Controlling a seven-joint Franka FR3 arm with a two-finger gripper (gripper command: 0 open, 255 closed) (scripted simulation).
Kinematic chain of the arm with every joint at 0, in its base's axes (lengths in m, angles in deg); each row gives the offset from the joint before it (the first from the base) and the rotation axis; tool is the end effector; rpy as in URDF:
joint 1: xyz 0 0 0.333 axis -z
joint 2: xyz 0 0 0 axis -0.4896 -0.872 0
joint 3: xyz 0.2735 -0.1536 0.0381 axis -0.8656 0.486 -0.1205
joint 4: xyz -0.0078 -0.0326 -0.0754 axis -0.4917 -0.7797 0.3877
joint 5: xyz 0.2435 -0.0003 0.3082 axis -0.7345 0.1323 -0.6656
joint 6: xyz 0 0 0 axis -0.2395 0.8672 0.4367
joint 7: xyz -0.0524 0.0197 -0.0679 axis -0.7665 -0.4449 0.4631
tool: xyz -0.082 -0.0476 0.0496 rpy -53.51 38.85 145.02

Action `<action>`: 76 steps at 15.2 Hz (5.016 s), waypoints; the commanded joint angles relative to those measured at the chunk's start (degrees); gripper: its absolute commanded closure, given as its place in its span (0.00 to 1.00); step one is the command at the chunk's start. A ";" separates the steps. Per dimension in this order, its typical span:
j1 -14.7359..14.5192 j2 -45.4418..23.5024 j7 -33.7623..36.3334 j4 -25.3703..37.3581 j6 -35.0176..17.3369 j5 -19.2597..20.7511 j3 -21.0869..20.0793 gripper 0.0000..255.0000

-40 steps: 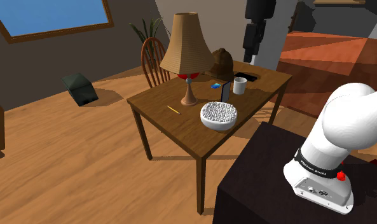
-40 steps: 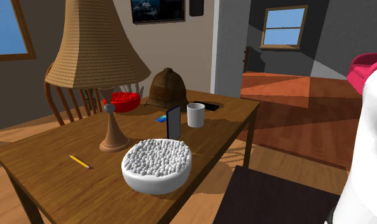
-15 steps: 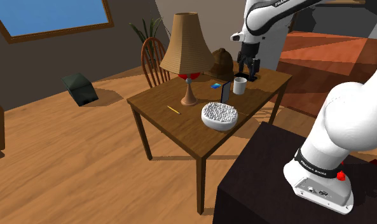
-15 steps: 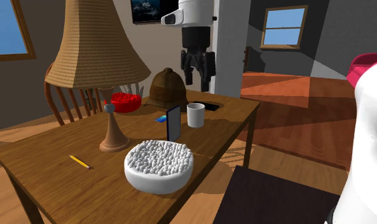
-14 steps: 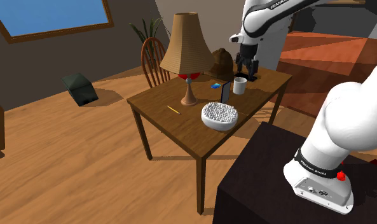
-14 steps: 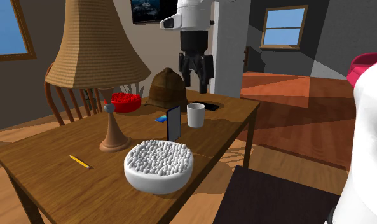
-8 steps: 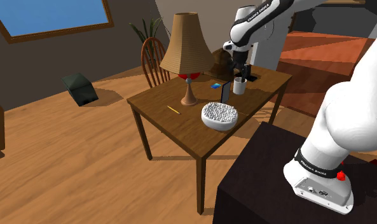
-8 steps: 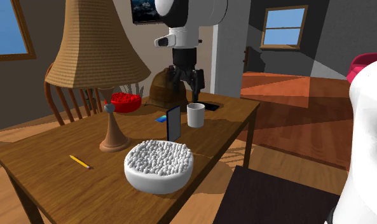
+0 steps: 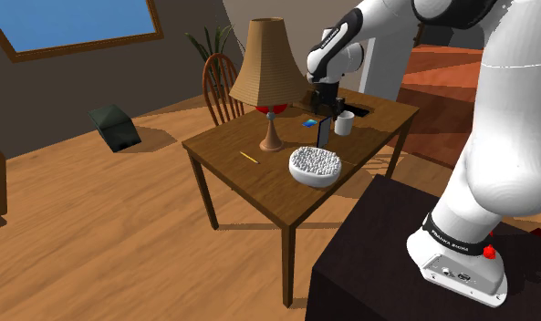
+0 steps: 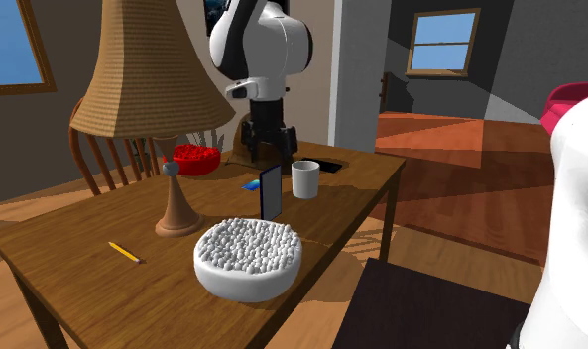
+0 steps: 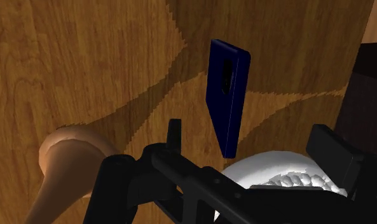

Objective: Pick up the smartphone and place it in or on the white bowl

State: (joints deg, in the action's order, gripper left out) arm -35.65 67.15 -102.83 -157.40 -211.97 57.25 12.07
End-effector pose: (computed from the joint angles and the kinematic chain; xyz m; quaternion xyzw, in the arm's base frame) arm 0.5179 -0.2702 0.3224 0.7426 0.6693 -0.0101 0.0208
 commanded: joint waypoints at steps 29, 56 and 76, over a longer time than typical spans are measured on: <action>1.34 -3.25 -2.90 0.80 -2.04 -2.54 -1.24 1.00; -1.61 8.01 2.75 9.74 16.02 6.52 1.99 1.00; -10.76 37.09 33.30 -10.24 23.41 20.64 -13.41 1.00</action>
State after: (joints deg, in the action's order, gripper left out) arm -46.23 103.05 -70.77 -166.91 -189.11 77.69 -0.48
